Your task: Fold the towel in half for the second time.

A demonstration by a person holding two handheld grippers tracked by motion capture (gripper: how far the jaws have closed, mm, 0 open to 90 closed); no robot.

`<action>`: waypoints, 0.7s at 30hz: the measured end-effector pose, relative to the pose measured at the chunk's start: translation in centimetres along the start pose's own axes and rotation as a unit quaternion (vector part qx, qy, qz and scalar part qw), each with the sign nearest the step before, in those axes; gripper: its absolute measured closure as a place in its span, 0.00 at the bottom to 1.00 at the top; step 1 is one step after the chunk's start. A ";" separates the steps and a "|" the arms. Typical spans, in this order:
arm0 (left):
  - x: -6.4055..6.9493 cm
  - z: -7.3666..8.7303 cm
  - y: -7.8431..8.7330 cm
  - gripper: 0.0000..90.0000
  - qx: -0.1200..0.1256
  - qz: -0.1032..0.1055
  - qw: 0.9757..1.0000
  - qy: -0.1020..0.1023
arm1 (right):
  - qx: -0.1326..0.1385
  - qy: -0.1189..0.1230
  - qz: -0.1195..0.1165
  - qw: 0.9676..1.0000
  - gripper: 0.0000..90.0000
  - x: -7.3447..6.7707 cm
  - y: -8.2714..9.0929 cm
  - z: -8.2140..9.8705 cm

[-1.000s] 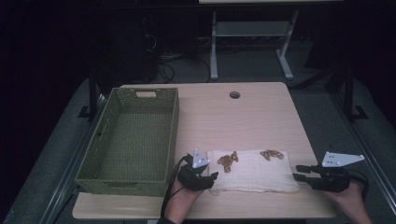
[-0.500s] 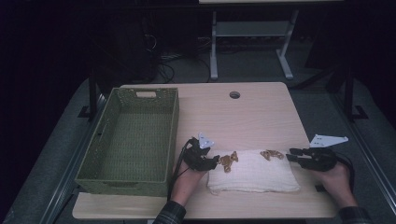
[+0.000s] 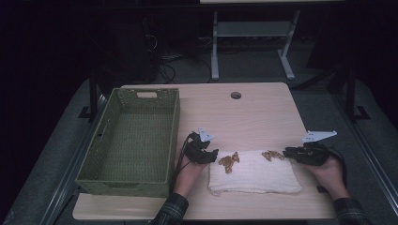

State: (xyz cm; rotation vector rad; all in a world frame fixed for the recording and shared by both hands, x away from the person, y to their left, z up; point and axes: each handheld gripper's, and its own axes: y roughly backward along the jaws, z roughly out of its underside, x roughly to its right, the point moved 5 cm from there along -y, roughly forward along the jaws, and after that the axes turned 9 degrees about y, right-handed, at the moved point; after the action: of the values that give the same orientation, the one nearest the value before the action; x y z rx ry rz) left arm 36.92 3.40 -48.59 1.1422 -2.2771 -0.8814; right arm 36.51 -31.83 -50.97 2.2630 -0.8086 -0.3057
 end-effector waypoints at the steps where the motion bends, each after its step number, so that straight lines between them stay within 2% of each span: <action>1: 0.0 0.0 -0.1 0.52 -0.001 0.001 1.000 0.001 | 0.004 -0.002 -0.003 1.000 0.88 -0.1 -0.1 0.0; 3: 0.0 0.1 -0.3 0.52 -0.005 0.001 1.000 0.001 | 0.002 0.000 -0.005 1.000 0.92 -0.2 -0.1 0.0; 9: -0.3 0.4 -0.9 0.56 -0.019 0.006 1.000 0.006 | 0.001 0.004 -0.002 1.000 0.94 -0.4 0.0 0.0; 10: -0.3 0.5 -1.1 0.59 -0.021 0.012 1.000 0.010 | 0.001 0.005 -0.001 1.000 0.94 -0.4 -0.1 0.0; 12: -0.2 0.6 -1.4 0.66 -0.030 0.012 0.999 0.005 | 0.001 0.006 0.000 1.000 0.95 -0.4 -0.1 -0.1; 17: 0.2 0.5 -1.5 0.89 -0.039 0.033 0.999 0.010 | -0.004 0.015 0.013 1.000 0.96 -0.5 0.0 -0.2; 21: 0.2 0.0 -1.5 0.95 -0.028 0.034 0.999 0.010 | -0.001 0.014 0.020 1.000 0.96 0.0 0.2 -0.1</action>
State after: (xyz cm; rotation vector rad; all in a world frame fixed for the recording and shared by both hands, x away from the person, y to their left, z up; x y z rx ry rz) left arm 37.66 2.57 -49.67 1.0388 -2.2472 -0.8968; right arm 36.43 -31.85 -50.71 2.2425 -0.8378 -0.2563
